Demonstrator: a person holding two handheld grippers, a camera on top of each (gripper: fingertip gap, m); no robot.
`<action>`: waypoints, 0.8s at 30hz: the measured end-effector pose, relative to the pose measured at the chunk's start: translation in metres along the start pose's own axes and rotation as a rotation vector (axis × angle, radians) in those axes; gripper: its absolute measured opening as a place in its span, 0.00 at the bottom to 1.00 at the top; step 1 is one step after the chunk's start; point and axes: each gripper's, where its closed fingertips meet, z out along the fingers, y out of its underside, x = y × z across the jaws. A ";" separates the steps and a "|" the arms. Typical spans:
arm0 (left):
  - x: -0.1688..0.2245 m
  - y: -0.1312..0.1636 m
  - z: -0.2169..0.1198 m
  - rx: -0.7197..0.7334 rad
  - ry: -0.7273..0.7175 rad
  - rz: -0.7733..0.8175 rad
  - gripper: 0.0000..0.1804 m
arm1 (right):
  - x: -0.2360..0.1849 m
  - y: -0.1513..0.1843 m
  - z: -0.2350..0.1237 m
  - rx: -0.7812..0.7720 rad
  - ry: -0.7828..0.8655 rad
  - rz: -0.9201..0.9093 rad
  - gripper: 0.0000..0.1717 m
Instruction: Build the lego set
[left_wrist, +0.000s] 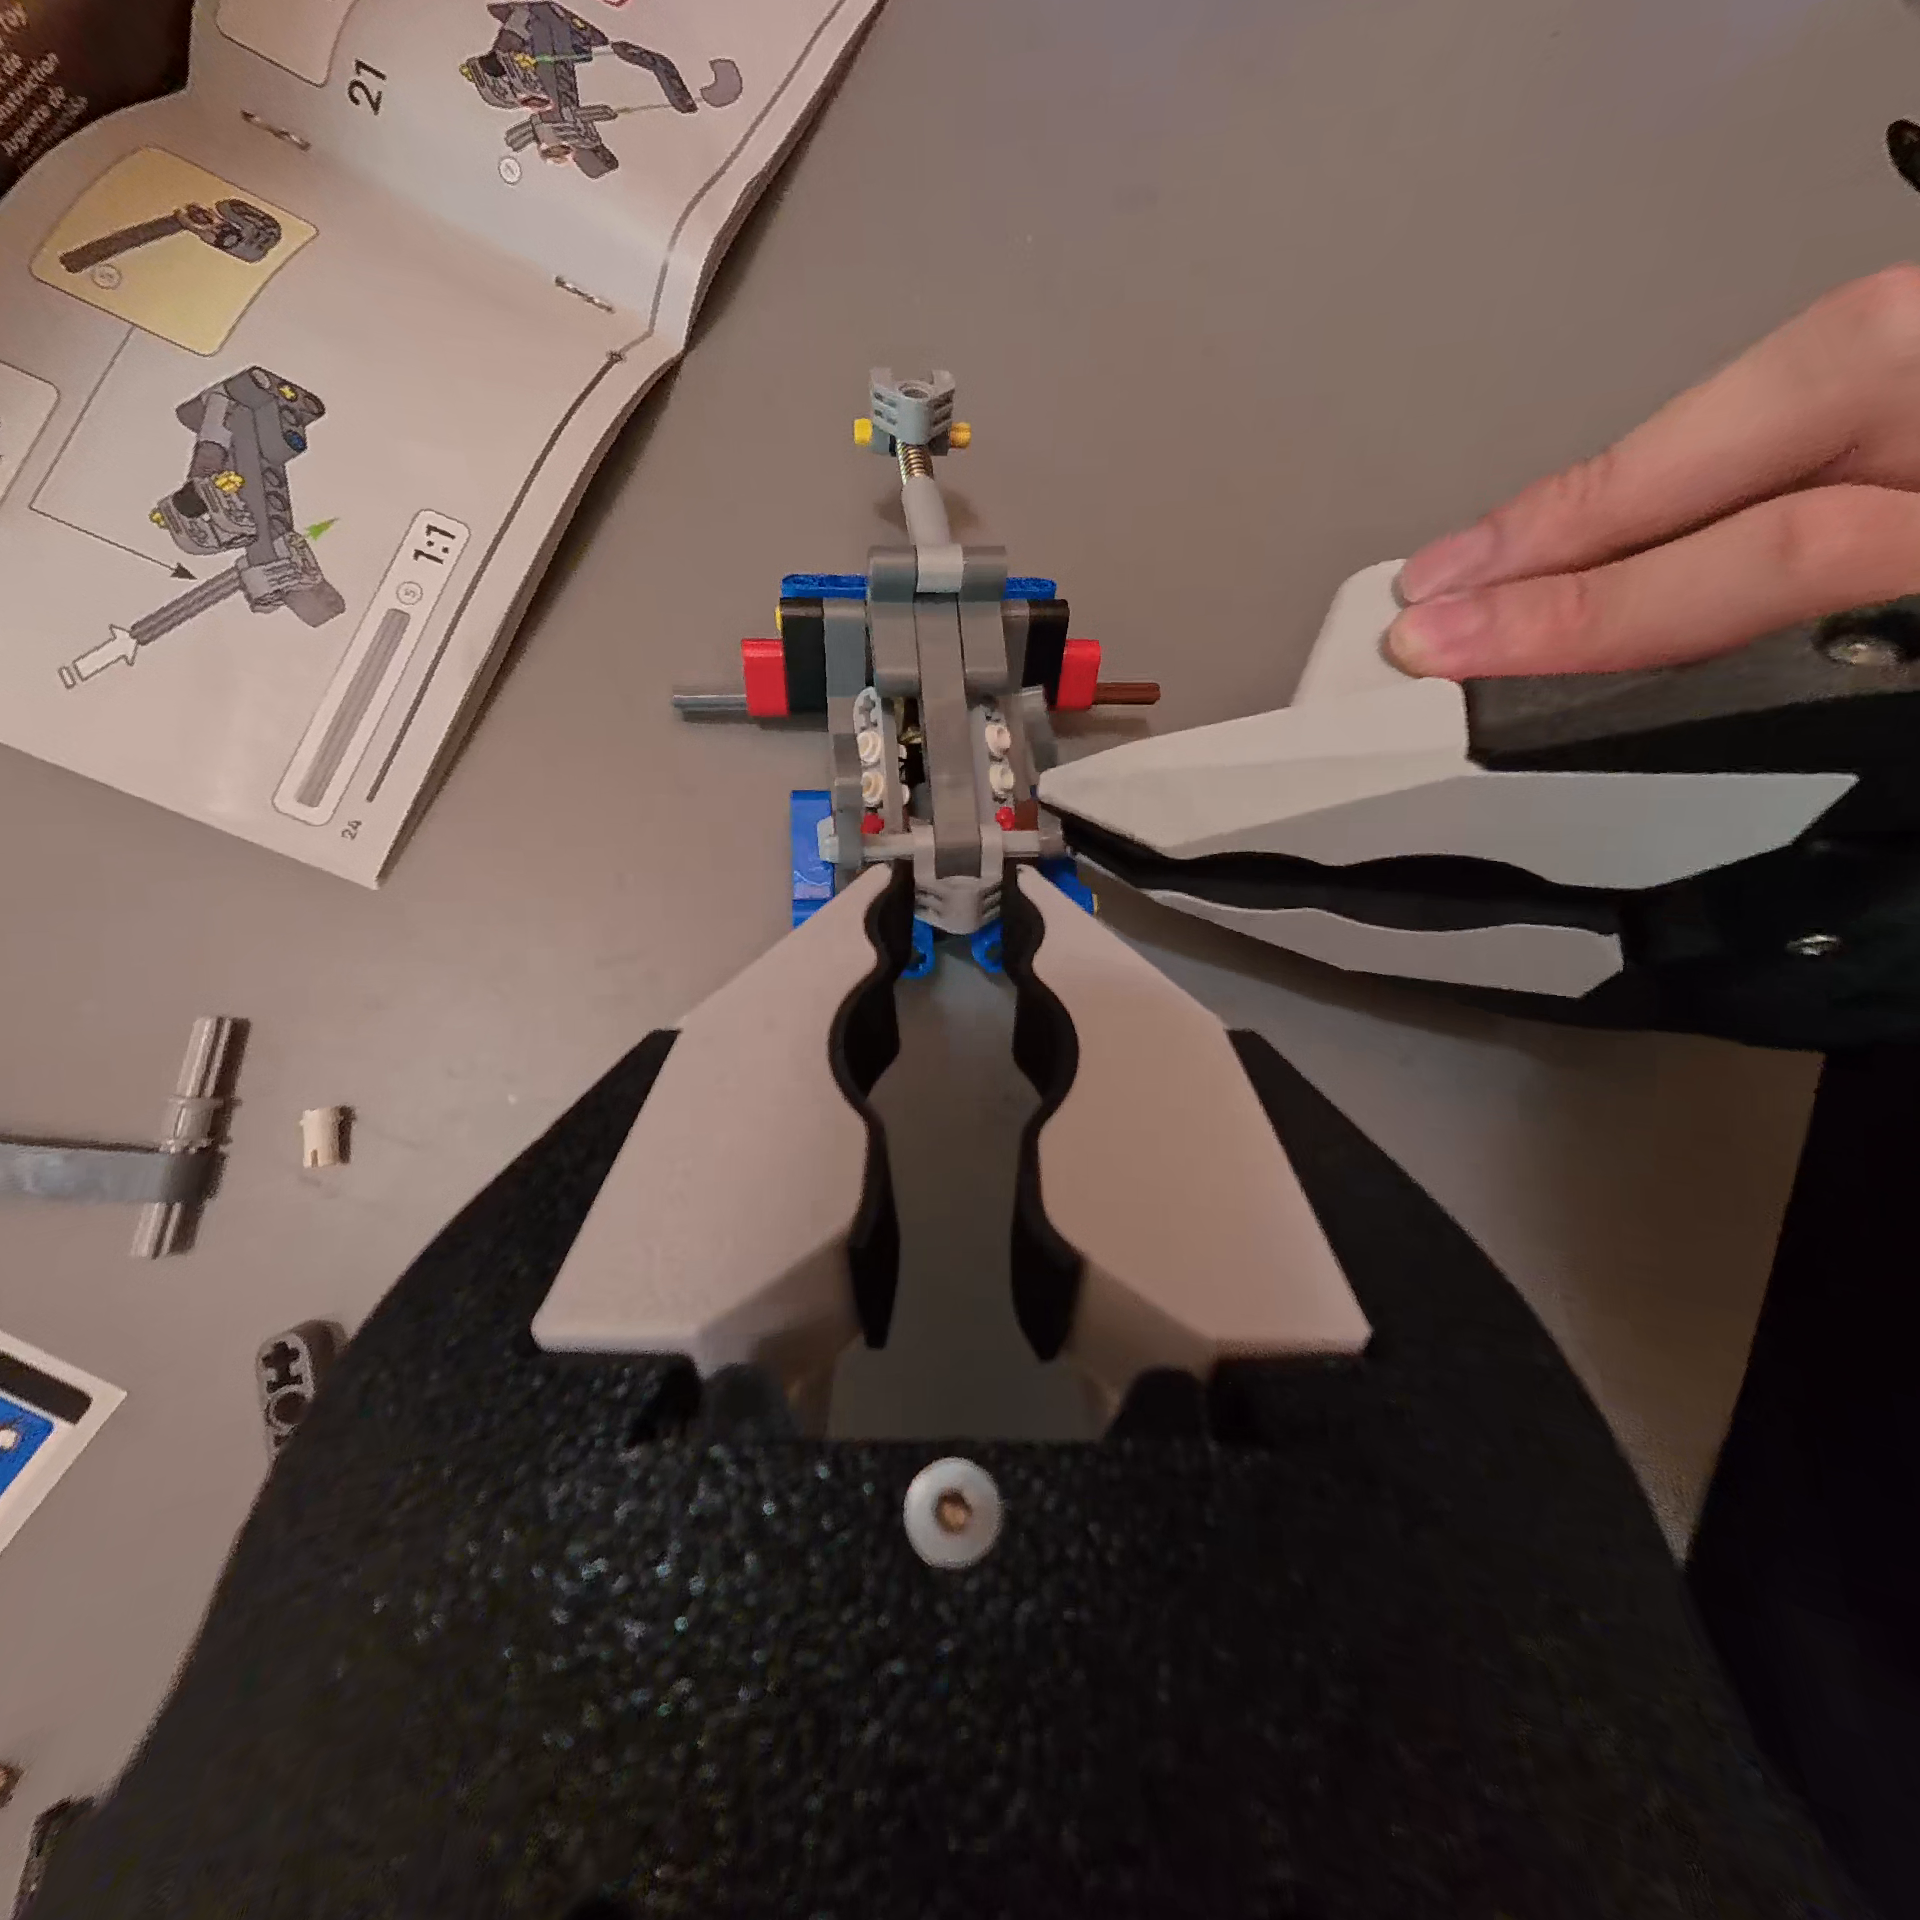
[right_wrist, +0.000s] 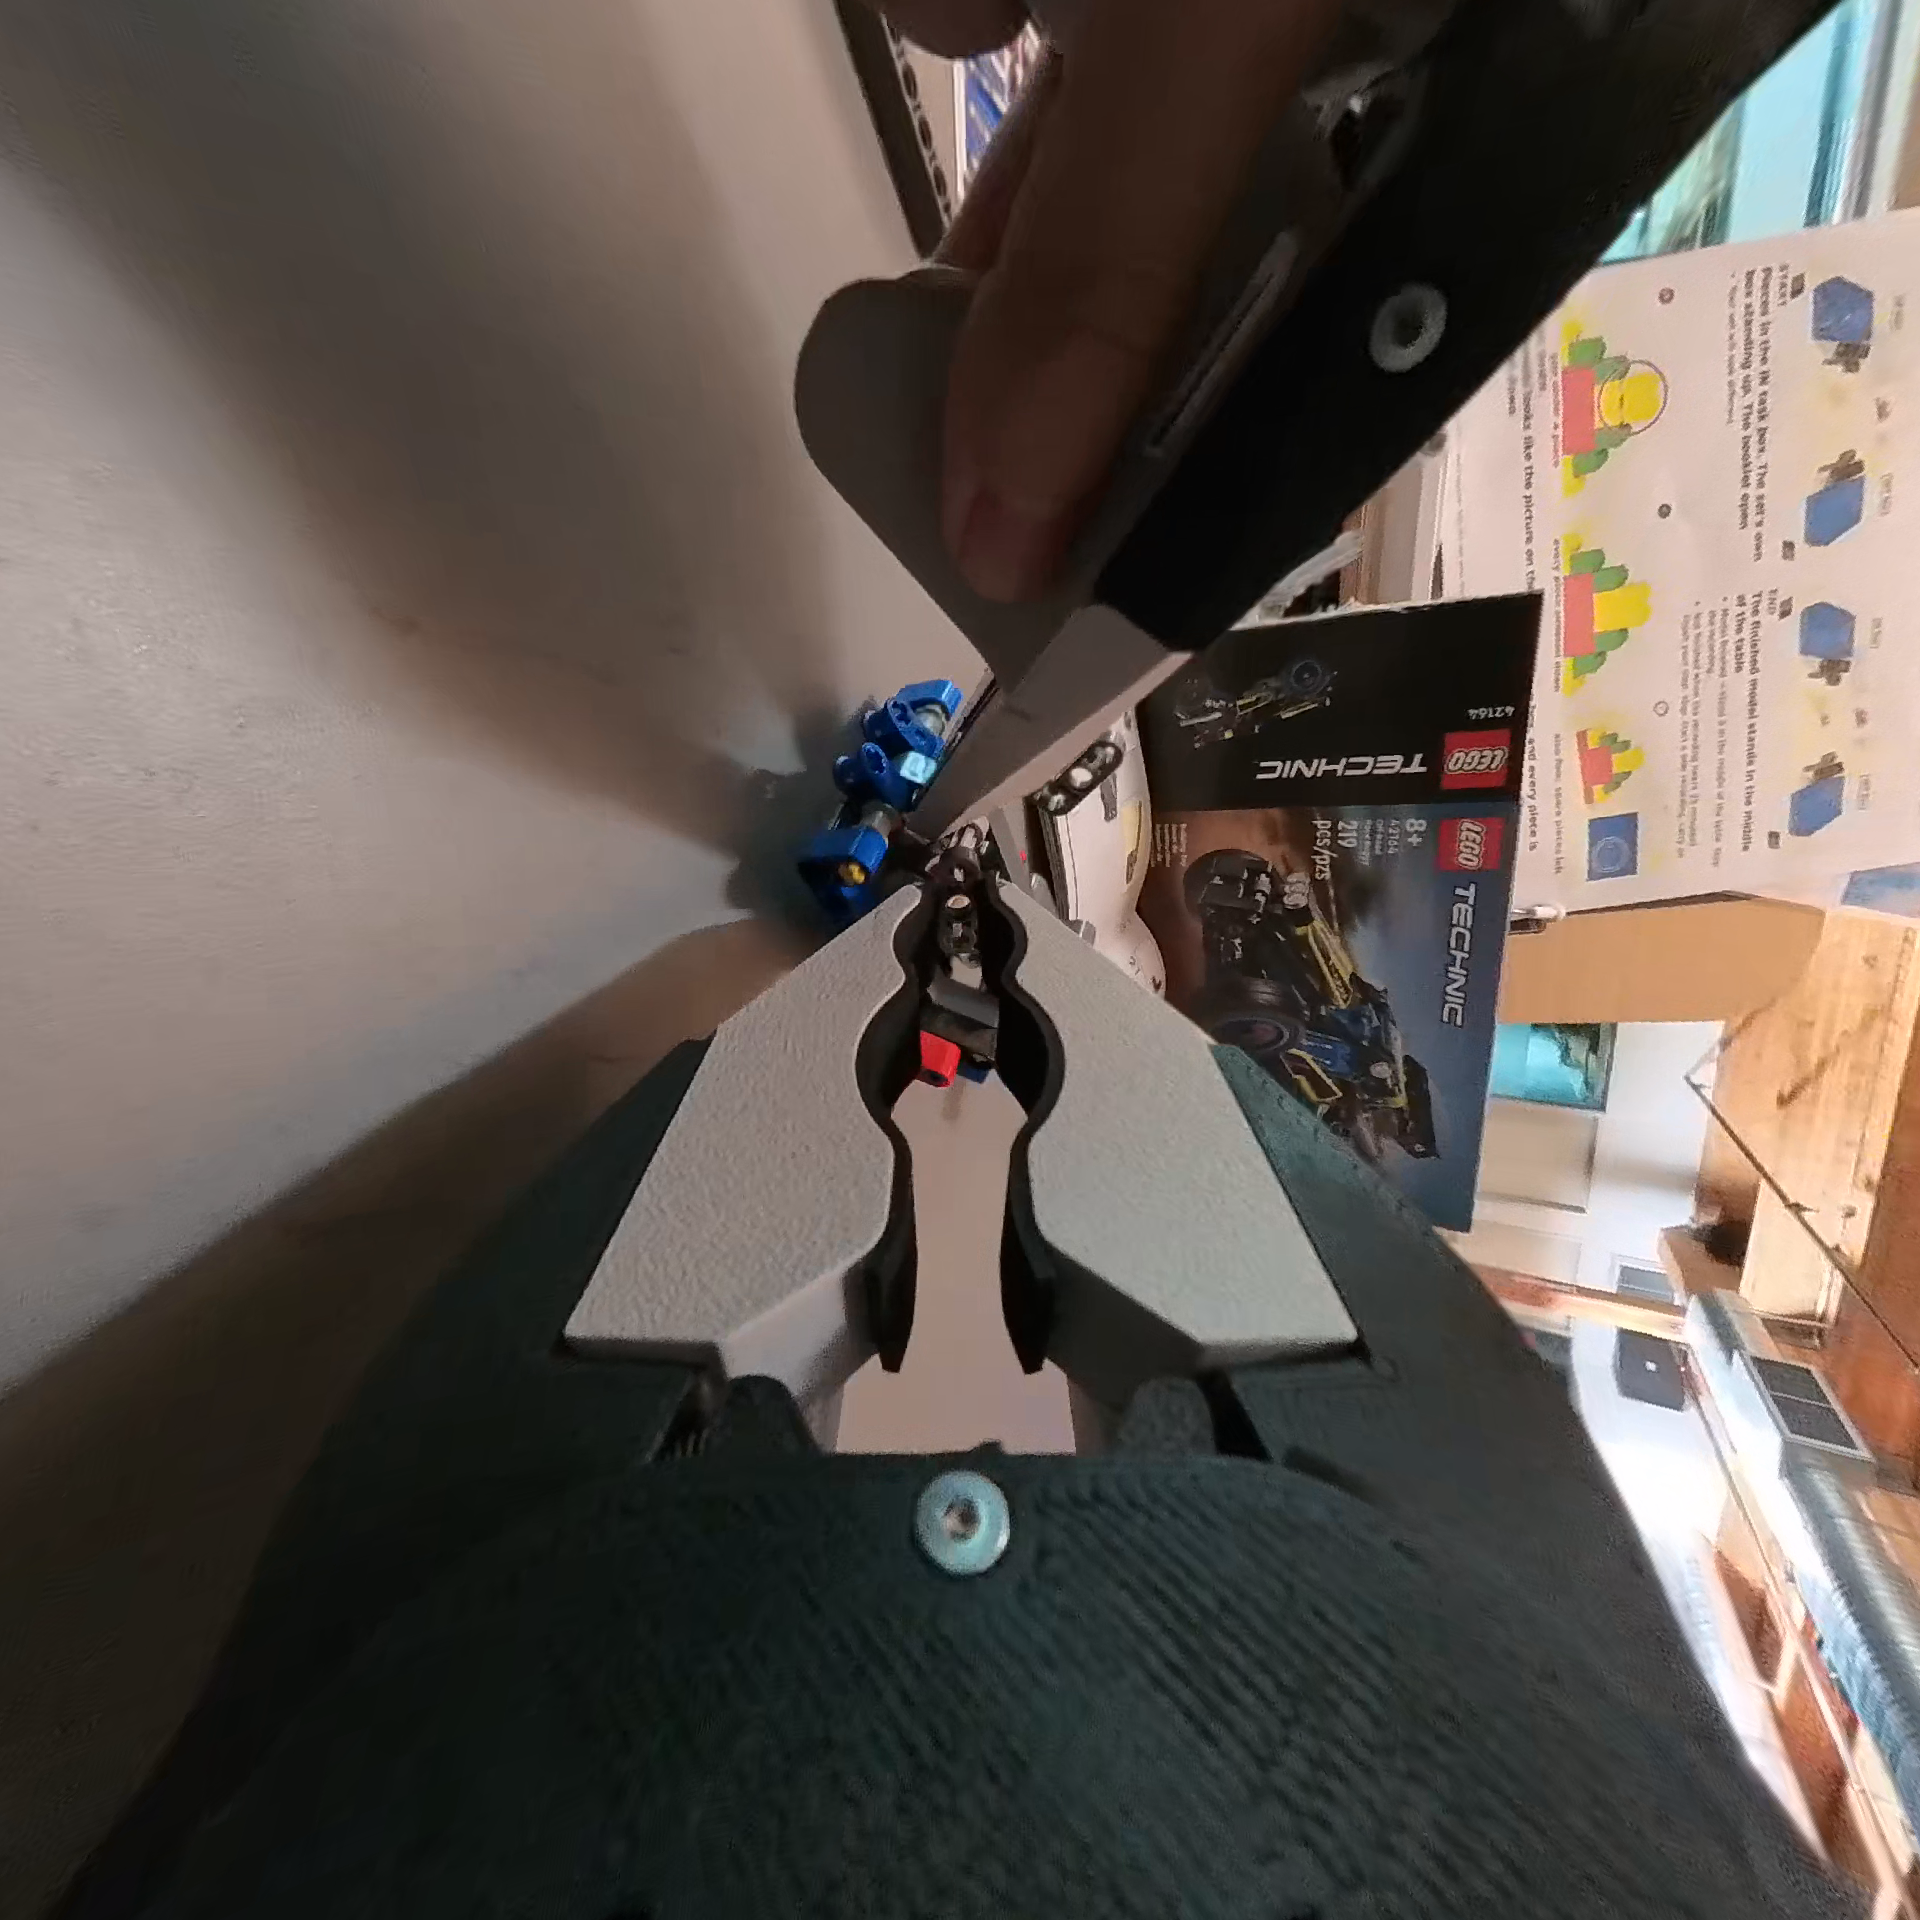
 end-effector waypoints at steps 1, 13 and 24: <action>0.000 0.000 0.000 -0.001 -0.013 0.003 0.07 | 0.000 0.000 0.000 0.000 -0.006 0.013 0.03; -0.001 -0.003 0.003 0.027 -0.047 0.001 0.07 | 0.000 0.003 0.002 0.111 -0.080 0.186 0.03; -0.003 0.000 0.002 0.034 -0.002 -0.023 0.07 | -0.048 0.016 -0.051 0.053 -0.644 0.195 0.03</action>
